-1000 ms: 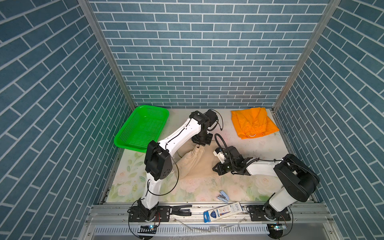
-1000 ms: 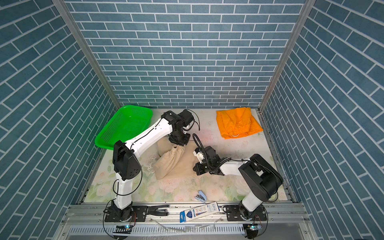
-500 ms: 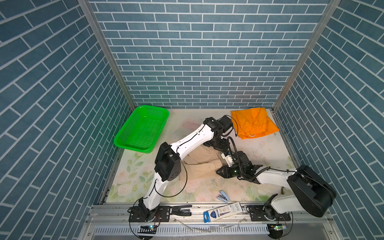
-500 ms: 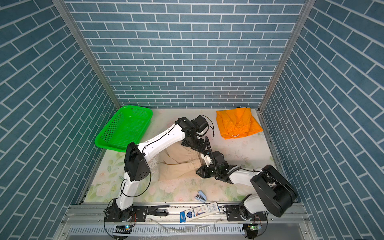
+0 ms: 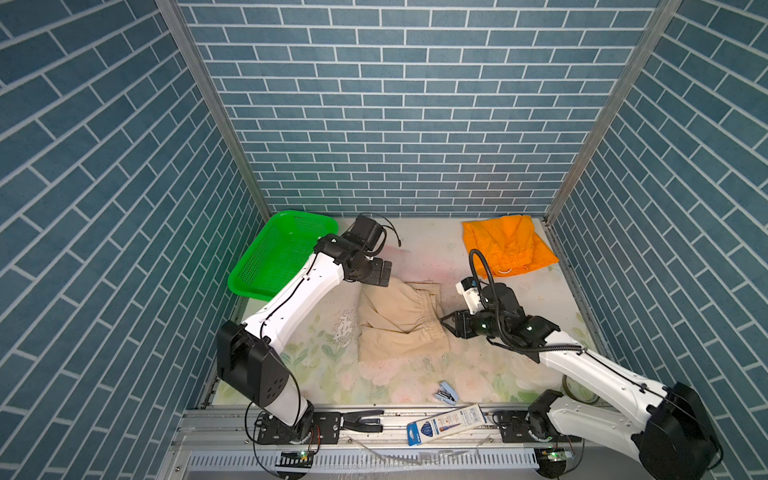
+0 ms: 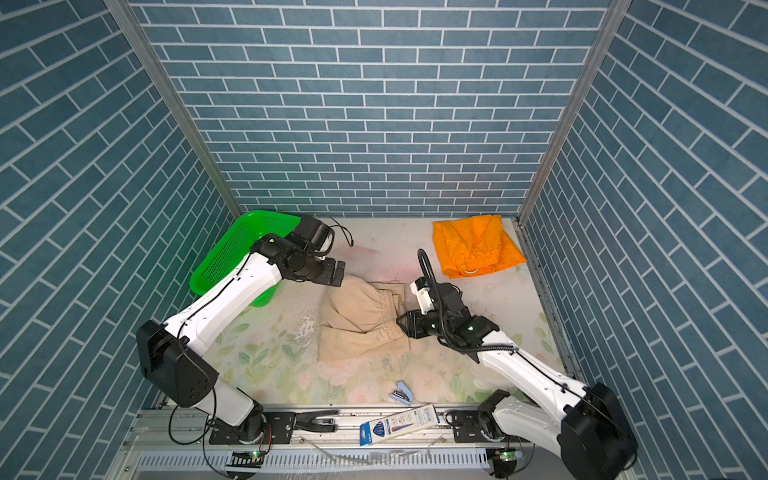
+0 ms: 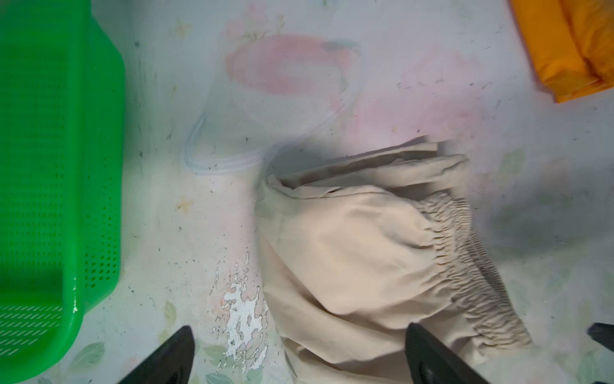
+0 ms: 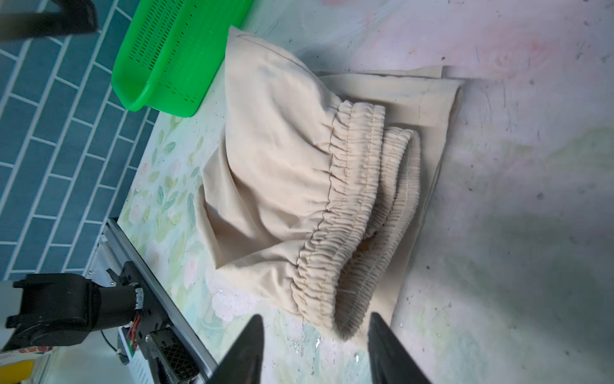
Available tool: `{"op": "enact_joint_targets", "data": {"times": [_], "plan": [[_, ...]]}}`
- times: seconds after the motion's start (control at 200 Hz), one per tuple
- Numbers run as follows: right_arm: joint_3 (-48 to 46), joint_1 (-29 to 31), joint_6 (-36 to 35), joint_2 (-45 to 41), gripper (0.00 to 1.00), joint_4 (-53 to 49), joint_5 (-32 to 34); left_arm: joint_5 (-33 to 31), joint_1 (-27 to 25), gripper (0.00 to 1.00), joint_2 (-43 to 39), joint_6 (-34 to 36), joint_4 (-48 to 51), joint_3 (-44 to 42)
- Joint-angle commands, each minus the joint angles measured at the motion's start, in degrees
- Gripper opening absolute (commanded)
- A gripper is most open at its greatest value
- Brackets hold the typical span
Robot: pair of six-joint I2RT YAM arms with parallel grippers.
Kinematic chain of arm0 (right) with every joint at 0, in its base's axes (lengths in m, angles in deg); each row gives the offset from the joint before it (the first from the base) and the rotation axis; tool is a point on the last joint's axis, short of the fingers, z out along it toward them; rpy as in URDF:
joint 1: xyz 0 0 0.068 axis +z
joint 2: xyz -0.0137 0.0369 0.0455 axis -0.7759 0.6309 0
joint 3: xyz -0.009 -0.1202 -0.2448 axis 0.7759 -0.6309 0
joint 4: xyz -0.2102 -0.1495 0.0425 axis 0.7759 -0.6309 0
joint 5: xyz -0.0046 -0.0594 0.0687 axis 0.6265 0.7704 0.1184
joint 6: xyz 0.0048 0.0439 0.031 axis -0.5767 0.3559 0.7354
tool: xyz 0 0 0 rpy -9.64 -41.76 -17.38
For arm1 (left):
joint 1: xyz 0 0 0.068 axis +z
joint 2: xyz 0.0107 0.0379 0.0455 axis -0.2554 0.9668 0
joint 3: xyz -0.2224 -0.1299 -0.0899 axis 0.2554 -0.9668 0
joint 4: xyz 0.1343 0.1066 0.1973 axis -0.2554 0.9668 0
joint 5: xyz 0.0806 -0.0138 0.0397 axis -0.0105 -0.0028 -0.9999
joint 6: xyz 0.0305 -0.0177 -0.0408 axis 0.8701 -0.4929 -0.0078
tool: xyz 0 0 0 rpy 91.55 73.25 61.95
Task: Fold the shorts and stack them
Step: 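Lay the folded waistband down with the left gripper while the right presses the fold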
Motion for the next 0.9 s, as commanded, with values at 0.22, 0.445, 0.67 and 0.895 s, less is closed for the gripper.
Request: {"op": "enact_joint_targets", "data": {"times": [0.22, 0.445, 0.67, 0.895], "plan": [[7.8, 5.5, -5.3, 16.4, 0.09, -0.4, 1.9, 10.4, 0.9, 0.57, 4.1, 4.4, -18.6, -9.9], [-0.9, 5.9, -1.8, 19.9, 0.09, 0.3, 4.4, 7.4, 1.6, 0.34, 12.4, 4.9, -20.7, -9.2], [-1.9, 5.9, -0.3, 20.9, 0.17, 1.6, 3.1, 7.5, 2.1, 0.28, 18.5, 5.4, -25.9, -9.7], [5.6, 5.8, -4.0, 11.9, 0.28, -7.4, 6.5, 8.3, 2.2, 0.48, 15.4, 5.3, -24.9, -9.2]]}}
